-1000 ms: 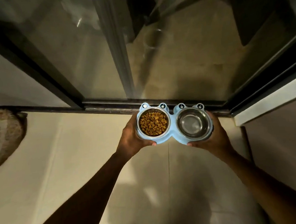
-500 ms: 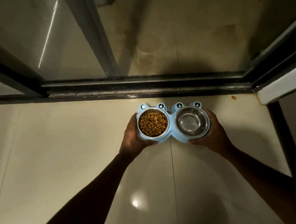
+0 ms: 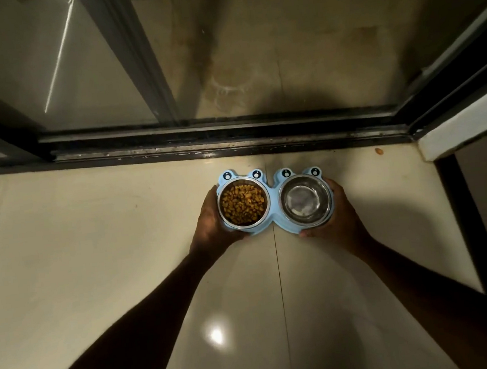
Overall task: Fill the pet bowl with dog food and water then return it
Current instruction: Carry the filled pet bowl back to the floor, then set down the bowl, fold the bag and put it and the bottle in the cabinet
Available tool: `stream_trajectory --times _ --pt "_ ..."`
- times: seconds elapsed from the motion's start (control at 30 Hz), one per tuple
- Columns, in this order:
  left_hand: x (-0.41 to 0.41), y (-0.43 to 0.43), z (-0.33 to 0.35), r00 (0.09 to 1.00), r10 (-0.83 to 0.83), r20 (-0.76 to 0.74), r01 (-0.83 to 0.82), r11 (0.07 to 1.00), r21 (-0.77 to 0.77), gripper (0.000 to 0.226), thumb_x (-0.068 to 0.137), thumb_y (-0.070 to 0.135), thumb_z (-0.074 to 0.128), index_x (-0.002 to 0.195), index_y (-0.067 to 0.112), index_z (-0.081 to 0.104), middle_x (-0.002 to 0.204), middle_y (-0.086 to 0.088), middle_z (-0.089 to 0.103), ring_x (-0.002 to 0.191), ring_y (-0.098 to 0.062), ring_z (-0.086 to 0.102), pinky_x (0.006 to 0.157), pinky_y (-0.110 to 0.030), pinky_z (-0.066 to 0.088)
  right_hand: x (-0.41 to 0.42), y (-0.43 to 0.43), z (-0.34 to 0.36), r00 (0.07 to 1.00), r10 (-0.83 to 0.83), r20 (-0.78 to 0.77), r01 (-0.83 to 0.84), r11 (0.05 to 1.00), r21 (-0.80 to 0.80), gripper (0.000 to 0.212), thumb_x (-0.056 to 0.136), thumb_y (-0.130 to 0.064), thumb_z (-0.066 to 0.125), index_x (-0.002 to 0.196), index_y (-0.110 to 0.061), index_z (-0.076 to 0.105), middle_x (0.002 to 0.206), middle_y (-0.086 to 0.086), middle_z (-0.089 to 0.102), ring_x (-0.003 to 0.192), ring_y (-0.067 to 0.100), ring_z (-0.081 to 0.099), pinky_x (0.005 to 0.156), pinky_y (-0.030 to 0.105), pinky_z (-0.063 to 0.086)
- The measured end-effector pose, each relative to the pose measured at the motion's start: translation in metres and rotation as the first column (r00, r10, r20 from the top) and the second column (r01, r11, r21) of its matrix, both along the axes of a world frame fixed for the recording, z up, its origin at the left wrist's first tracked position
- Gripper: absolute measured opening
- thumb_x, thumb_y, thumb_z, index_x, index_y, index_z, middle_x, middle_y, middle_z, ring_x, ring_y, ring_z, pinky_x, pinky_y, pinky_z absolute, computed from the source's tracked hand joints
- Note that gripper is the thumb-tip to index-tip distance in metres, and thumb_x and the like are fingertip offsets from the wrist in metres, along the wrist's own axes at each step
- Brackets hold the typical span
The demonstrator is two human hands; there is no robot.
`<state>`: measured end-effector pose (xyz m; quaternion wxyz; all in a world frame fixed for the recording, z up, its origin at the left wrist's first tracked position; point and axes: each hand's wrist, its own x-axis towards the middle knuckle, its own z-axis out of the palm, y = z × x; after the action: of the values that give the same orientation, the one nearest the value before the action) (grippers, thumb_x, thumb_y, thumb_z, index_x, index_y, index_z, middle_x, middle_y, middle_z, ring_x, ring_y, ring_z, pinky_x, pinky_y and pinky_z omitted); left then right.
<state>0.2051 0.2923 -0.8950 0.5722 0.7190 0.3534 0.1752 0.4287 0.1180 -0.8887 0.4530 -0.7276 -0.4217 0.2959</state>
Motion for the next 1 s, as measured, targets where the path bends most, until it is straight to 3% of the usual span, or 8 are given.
stream_trajectory --times 0.13,0.2,0.27,0.3,0.43,0.6,0.83,1.0 --pt "-0.002 -0.002 0.004 1.0 -0.013 -0.025 0.014 0.998 0.057 0.096 0.054 0.013 0.097 0.134 0.012 0.045 0.131 0.001 0.056 0.122 -0.006 0.053 0.098 -0.017 0.045 0.0 -0.002 0.002 1.0 0.02 -0.016 -0.022 0.997 -0.081 0.108 0.048 -0.052 0.094 0.14 -0.049 0.037 0.136 -0.023 0.056 0.128 0.003 0.053 0.104 0.017 0.041" --pt "-0.008 -0.008 0.01 0.995 0.017 -0.097 -0.007 0.995 0.101 0.101 0.051 0.019 0.098 0.135 0.014 0.042 0.135 -0.004 0.052 0.127 -0.014 0.05 0.103 -0.034 0.047 0.003 -0.006 0.002 1.0 0.004 0.018 0.0 0.983 -0.184 0.13 0.041 -0.066 0.091 0.148 -0.048 0.02 0.147 -0.014 0.049 0.138 0.012 0.045 0.114 0.034 0.037" --pt "-0.015 -0.021 0.025 0.971 0.045 -0.235 0.01 0.974 0.225 0.114 0.057 0.026 0.095 0.147 0.006 0.029 0.154 -0.021 0.032 0.145 -0.035 0.028 0.116 -0.051 0.033 0.0 -0.013 0.013 0.988 -0.053 0.145 0.094 0.95 -0.298 0.149 0.04 -0.061 0.092 0.158 -0.026 0.009 0.16 0.001 0.034 0.149 0.024 0.028 0.122 0.059 0.015" --pt "-0.019 -0.029 0.035 0.958 0.059 -0.282 0.029 0.954 0.297 0.113 0.066 0.033 0.089 0.151 0.003 0.021 0.16 -0.023 0.019 0.15 -0.037 0.014 0.119 -0.051 0.024 -0.005 -0.018 0.025 0.974 -0.098 0.205 0.162 0.932 -0.324 0.146 0.044 -0.056 0.094 0.158 -0.017 0.012 0.163 0.003 0.028 0.151 0.024 0.023 0.122 0.061 0.004" --pt "-0.031 -0.062 0.104 0.965 0.002 -0.263 0.081 0.948 0.308 0.091 0.09 0.059 0.054 0.156 0.012 0.012 0.165 -0.007 0.009 0.153 -0.02 0.006 0.121 -0.028 0.015 -0.034 -0.039 0.101 0.945 -0.213 0.25 0.285 0.909 -0.303 0.109 0.069 -0.058 0.083 0.154 -0.019 0.028 0.159 0.0 0.037 0.146 0.017 0.033 0.123 0.051 0.005" --pt "-0.045 -0.102 0.236 0.955 -0.083 -0.285 0.19 0.909 0.371 0.077 0.099 0.053 0.04 0.149 -0.003 0.029 0.158 -0.014 0.027 0.148 -0.013 0.017 0.119 -0.013 0.01 -0.071 -0.069 0.231 0.929 -0.181 0.323 0.25 0.949 -0.189 0.072 0.09 -0.053 0.06 0.146 -0.01 0.043 0.144 0.008 0.055 0.13 0.023 0.053 0.109 0.046 0.044" --pt "-0.058 -0.137 0.449 0.966 -0.111 -0.234 0.195 0.907 0.372 0.057 0.092 0.01 0.063 0.144 0.0 0.04 0.147 -0.014 0.046 0.135 -0.021 0.038 0.113 -0.006 0.015 -0.115 -0.103 0.447 0.92 -0.238 0.312 0.266 0.963 -0.049 0.054 0.093 -0.033 0.055 0.136 0.0 0.055 0.134 0.015 0.062 0.123 0.02 0.055 0.108 0.016 0.037" --pt "-0.06 -0.167 0.577 0.985 -0.025 -0.171 0.078 0.947 0.311 0.05 0.094 0.017 0.056 0.141 0.005 0.045 0.145 -0.005 0.047 0.136 -0.02 0.041 0.115 -0.018 0.023 -0.142 -0.126 0.564 0.925 -0.27 0.268 0.282 0.96 -0.006 0.055 0.089 -0.027 0.056 0.136 0.002 0.054 0.135 0.014 0.061 0.126 0.017 0.052 0.109 0.003 0.026"
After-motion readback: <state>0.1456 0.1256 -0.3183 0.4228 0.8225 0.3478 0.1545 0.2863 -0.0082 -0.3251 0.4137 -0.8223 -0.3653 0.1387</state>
